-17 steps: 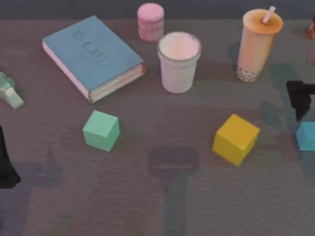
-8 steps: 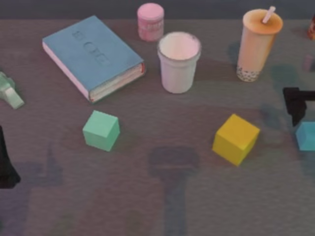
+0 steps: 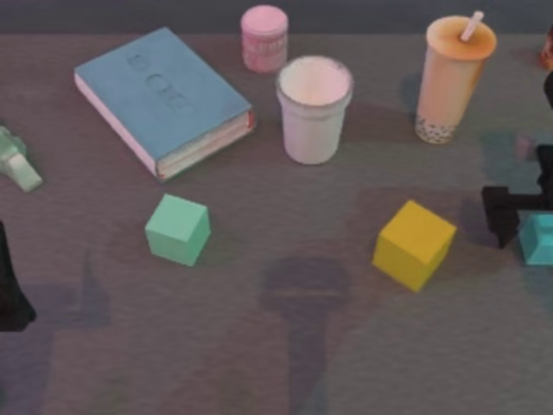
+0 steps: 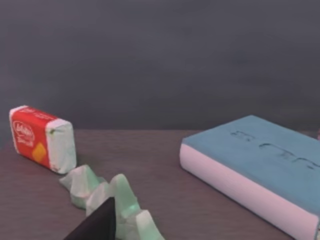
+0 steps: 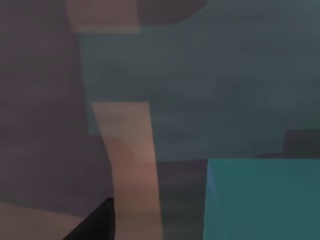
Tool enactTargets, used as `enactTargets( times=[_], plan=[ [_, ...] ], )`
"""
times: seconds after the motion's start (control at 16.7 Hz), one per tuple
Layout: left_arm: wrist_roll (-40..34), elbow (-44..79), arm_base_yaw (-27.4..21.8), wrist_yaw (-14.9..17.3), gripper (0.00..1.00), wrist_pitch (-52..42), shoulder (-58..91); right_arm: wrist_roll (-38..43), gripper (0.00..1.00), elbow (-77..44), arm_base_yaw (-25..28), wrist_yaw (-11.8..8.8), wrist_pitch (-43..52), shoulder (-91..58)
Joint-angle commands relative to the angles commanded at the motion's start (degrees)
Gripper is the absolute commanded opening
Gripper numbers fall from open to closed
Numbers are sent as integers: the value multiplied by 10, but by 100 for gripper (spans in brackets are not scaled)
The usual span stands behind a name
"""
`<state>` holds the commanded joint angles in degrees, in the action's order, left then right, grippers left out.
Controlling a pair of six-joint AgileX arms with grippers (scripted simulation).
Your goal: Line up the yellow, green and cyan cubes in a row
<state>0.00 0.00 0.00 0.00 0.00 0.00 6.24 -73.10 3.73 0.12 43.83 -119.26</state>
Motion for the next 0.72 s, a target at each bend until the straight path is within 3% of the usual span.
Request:
enactTargets(
  times=[0.18, 0.72],
  plan=[
    [0, 0, 0, 0, 100, 0, 0, 0, 100, 0, 0, 0, 0, 0],
    [0, 0, 0, 0, 100, 0, 0, 0, 32, 0, 0, 0, 0, 0]
  ],
)
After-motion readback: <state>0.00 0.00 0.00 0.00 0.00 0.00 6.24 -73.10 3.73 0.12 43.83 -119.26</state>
